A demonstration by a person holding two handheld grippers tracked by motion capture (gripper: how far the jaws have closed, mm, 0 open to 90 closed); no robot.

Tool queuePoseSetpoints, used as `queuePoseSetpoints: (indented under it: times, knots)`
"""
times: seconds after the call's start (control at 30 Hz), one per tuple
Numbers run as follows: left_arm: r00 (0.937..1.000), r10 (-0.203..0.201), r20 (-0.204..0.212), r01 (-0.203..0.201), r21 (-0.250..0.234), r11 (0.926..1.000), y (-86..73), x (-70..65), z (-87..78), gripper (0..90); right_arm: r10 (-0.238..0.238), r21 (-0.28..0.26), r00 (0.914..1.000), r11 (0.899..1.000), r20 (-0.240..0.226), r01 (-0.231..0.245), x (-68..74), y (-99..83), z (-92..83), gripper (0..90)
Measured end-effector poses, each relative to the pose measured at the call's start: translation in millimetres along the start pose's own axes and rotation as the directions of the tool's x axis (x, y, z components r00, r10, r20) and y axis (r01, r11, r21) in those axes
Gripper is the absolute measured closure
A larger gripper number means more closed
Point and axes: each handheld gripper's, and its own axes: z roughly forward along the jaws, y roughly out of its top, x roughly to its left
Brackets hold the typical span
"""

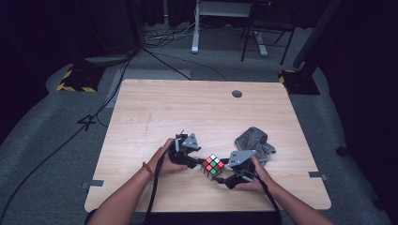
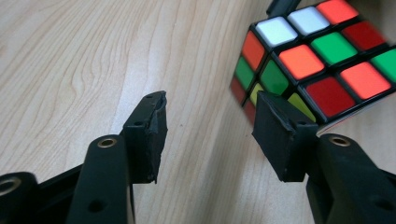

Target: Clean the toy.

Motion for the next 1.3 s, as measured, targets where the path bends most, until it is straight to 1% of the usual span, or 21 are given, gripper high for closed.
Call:
queuePoseSetpoints:
  times: [0.03, 0.07, 0.13, 0.17, 0.2, 0.23, 0.3, 0.33, 0.43, 0.5, 0.53, 0.6, 0.7, 0.73, 0.8, 0.9, 0.97, 1.03, 1.2, 1.3]
  knots:
    - [0.9999, -0.010, 0.004, 0.010, -0.020, 0.9998, 1.3, 1.0, -2.3, 43.0, 0.000, -0.001, 0.9999, 1.000, -0.011, 0.000, 2.5, 0.8, 1.0, 24.6]
    - [0.9995, -0.028, 0.015, 0.029, -0.039, 0.9988, 3.6, 3.0, -5.7, 42.2, -0.005, -0.002, 1.0000, 1.000, -0.004, 0.005, 4.2, 1.5, 1.5, 24.8]
    - [0.9990, -0.035, 0.027, 0.037, -0.075, 0.9965, 5.3, 3.1, -11.0, 40.5, -0.003, -0.012, 1.0000, 1.000, 0.005, 0.003, 7.0, 3.8, 2.6, 24.1]
    - [0.9991, -0.032, 0.030, 0.034, -0.086, 0.9957, 6.3, 2.2, -12.8, 39.6, 0.004, -0.012, 1.0000, 1.000, 0.008, -0.004, 7.5, 4.6, 3.5, 23.5]
    - [0.9987, -0.038, 0.033, 0.041, -0.092, 0.9949, 7.4, 0.8, -13.5, 38.9, 0.008, -0.011, 1.0000, 1.000, 0.004, -0.008, 7.7, 4.9, 4.1, 23.4]
    - [0.9984, -0.035, 0.044, 0.039, -0.093, 0.9949, 8.3, -0.4, -13.3, 38.8, 0.009, -0.013, 0.9998, 1.000, 0.017, -0.009, 8.7, 4.9, 4.4, 24.1]
    - [0.9984, -0.018, 0.054, 0.022, -0.089, 0.9957, 11.1, -5.0, -10.5, 38.5, 0.012, -0.009, 0.9993, 1.000, 0.035, -0.012, 9.5, 5.3, 5.7, 22.9]
    - [0.9983, -0.010, 0.058, 0.015, -0.089, 0.9959, 12.7, -6.6, -9.4, 38.2, 0.017, -0.004, 0.9990, 1.000, 0.041, -0.017, 9.7, 5.5, 7.0, 21.9]
    - [0.9976, 0.001, 0.069, 0.005, -0.090, 0.9959, 16.4, -10.4, -5.1, 37.1, 0.025, 0.005, 0.9985, 1.000, 0.048, -0.025, 9.5, 5.0, 9.0, 22.8]
    - [0.9984, 0.012, 0.056, -0.008, -0.080, 0.9968, 18.6, -13.1, -3.3, 37.0, 0.044, 0.003, 0.9982, 0.999, 0.042, -0.044, 8.7, 4.1, 9.6, 25.0]
    - [0.9984, 0.012, 0.056, -0.008, -0.079, 0.9968, 18.9, -13.4, -3.0, 37.5, 0.047, 0.003, 0.9983, 0.999, 0.034, -0.047, 8.1, 3.4, 9.5, 25.7]
    - [0.9988, 0.018, 0.047, -0.014, -0.081, 0.9967, 19.1, -13.4, -3.1, 38.4, 0.047, 0.004, 0.9980, 0.999, 0.042, -0.047, 7.9, 2.5, 9.3, 26.7]
    - [0.9994, 0.000, 0.034, 0.003, -0.085, 0.9964, 17.5, -11.8, -4.7, 39.7, 0.043, -0.005, 0.9973, 0.999, 0.060, -0.043, 6.3, 1.3, 7.1, 31.6]
    - [0.9993, -0.004, 0.038, 0.007, -0.087, 0.9962, 16.4, -10.6, -5.4, 39.7, 0.041, -0.009, 0.9967, 0.999, 0.070, -0.040, 5.8, 0.8, 6.4, 33.5]
    - [0.9989, -0.013, 0.045, 0.017, -0.087, 0.9960, 15.4, -9.7, -5.6, 39.6, 0.036, -0.014, 0.9966, 0.999, 0.074, -0.035, 4.3, -0.3, 4.9, 33.6]
    - [0.9990, -0.006, 0.044, 0.010, -0.081, 0.9967, 15.3, -9.1, -6.9, 38.5, 0.019, -0.015, 0.9968, 1.000, 0.078, -0.018, 5.3, 0.4, 5.8, 33.6]
    - [0.9987, -0.014, 0.049, 0.018, -0.084, 0.9963, 14.5, -7.7, -8.0, 38.2, 0.000, -0.014, 0.9964, 1.000, 0.085, 0.001, 6.2, 1.6, 5.2, 33.7]
    - [0.9990, -0.011, 0.044, 0.015, -0.086, 0.9962, 14.1, -7.0, -9.6, 38.0, -0.005, -0.022, 0.9964, 1.000, 0.085, 0.007, 5.7, 2.3, 3.5, 33.7]
    - [0.9987, -0.023, 0.046, 0.027, -0.094, 0.9952, 12.8, -3.5, -11.4, 38.0, -0.015, -0.038, 0.9966, 0.999, 0.081, 0.018, 2.9, 6.6, -7.1, 33.8]
    - [0.9985, -0.030, 0.046, 0.033, -0.085, 0.9958, 10.7, -0.8, -12.0, 37.6, -0.020, -0.048, 0.9965, 0.999, 0.081, 0.024, 1.6, 9.7, -11.3, 34.0]
